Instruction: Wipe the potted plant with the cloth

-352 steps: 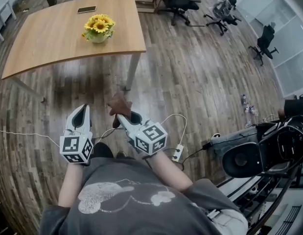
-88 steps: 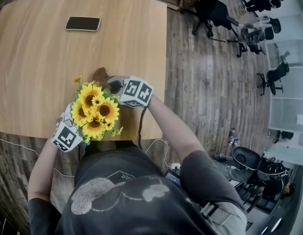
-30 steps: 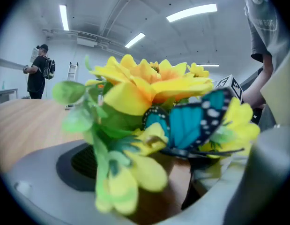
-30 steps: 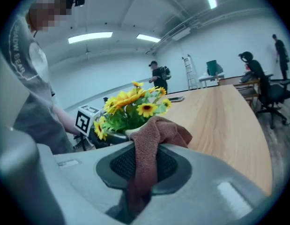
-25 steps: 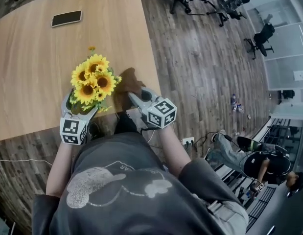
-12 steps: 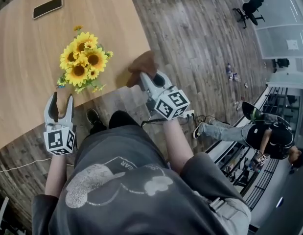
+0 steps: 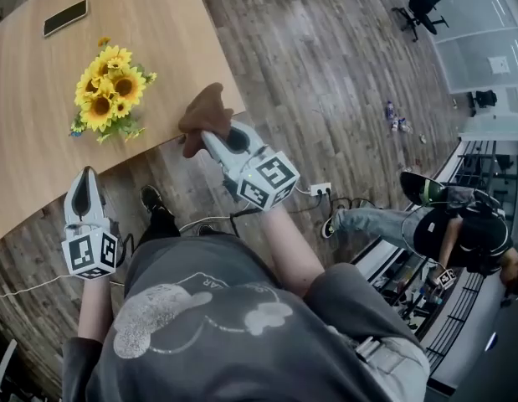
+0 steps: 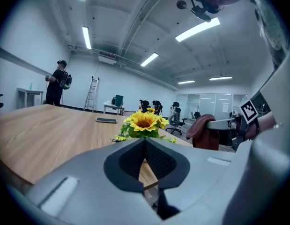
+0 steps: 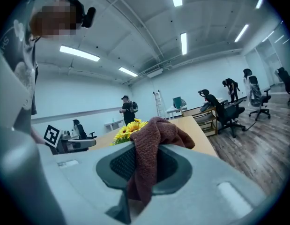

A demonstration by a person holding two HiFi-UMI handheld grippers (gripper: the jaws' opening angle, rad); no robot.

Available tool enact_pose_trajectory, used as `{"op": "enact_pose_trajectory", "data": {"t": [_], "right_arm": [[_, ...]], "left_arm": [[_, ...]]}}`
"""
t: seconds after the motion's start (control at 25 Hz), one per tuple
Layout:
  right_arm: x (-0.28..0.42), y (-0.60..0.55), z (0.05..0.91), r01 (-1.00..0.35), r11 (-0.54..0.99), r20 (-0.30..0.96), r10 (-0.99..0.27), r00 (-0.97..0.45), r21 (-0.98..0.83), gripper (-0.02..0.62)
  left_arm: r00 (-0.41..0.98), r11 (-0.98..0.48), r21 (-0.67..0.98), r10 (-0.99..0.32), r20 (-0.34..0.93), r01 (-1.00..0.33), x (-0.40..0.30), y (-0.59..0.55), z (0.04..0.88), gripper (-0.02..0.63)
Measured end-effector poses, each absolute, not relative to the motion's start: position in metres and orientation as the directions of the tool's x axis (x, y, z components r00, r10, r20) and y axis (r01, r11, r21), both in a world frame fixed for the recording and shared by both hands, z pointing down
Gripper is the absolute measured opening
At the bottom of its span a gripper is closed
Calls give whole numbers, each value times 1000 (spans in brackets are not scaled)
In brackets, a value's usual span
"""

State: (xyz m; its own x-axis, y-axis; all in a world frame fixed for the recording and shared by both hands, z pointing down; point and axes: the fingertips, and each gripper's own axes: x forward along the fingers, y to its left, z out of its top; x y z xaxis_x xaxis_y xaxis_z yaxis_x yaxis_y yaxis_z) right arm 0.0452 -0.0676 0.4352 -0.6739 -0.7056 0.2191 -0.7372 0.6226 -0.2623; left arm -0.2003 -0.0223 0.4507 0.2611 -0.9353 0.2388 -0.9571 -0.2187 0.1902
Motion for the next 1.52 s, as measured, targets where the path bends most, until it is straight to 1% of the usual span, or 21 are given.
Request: {"op": "enact_pose_trajectory", "data": {"t": [0.08,0.32,0.64,1.0,1.36,1.52], "right_arm": [[52,-51,434,-726,639,211,-696,-686,-254,58],[78,13,414,-685,685,154,-670,-726,-248,58],[92,95,394,-618,754,110,-611,-784,-224,60],[88,152,391,-566,792,95,-561,-822,-229,58],[86,167,392,-560,805,112,-549,-828,-198,58],[89,168,394,-569,802,128,-554,-822,-180,58]], "left_arm": [[245,-206,189,-946,214,-960,-185,-8,440,18],[269,-245,154,-949,162,-957,-128,51,414,17],[253,-239,139,-963,92,-961,-82,122,383,17],[219,-210,128,-974,63,-969,-64,174,362,17],[172,-158,155,-981,84,-975,-70,191,367,17],[173,-160,153,-982,79,-975,-68,191,373,18]]}}
